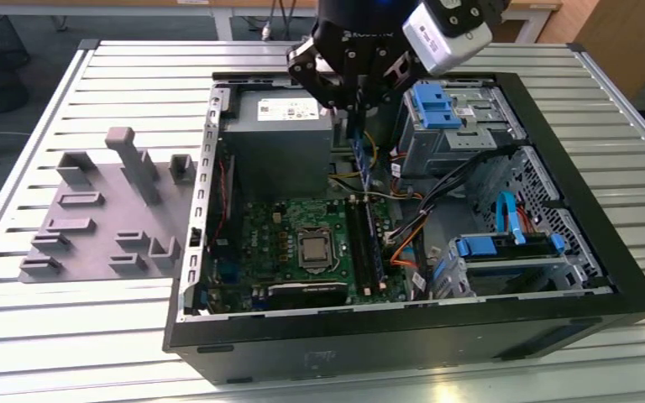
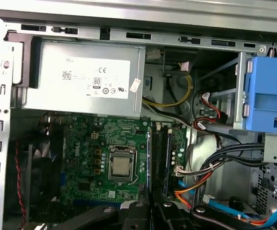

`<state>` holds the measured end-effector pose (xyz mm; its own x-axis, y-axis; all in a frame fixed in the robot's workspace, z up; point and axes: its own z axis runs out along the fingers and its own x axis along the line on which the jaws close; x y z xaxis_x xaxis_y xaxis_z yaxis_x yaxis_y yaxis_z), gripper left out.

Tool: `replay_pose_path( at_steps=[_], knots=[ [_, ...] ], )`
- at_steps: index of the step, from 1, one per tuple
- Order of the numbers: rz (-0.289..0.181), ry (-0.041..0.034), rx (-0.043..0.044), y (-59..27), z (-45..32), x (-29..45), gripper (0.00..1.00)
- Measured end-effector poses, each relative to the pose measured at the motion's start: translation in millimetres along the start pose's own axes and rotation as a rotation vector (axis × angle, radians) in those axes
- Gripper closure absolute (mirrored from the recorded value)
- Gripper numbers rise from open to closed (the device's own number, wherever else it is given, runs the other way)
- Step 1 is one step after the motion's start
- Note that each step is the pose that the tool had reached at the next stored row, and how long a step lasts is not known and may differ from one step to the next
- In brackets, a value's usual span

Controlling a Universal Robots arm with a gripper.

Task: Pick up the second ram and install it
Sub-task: 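Insert the second ram into the second slot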

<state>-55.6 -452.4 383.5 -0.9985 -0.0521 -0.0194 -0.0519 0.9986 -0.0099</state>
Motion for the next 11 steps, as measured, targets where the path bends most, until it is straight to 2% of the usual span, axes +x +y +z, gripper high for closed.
replay_pose_path(
  at_steps=[4, 8, 11],
  knots=[
    [0.013, 0.0002, 0.0003, -0.2, 6.9, -5.4, 0.86],
    [0.049, 0.0005, 0.0010, -0.2, 14.4, -7.0, 0.86],
    [0.056, 0.0005, 0.0010, -0.2, 19.7, -7.5, 0.86]
  ],
)
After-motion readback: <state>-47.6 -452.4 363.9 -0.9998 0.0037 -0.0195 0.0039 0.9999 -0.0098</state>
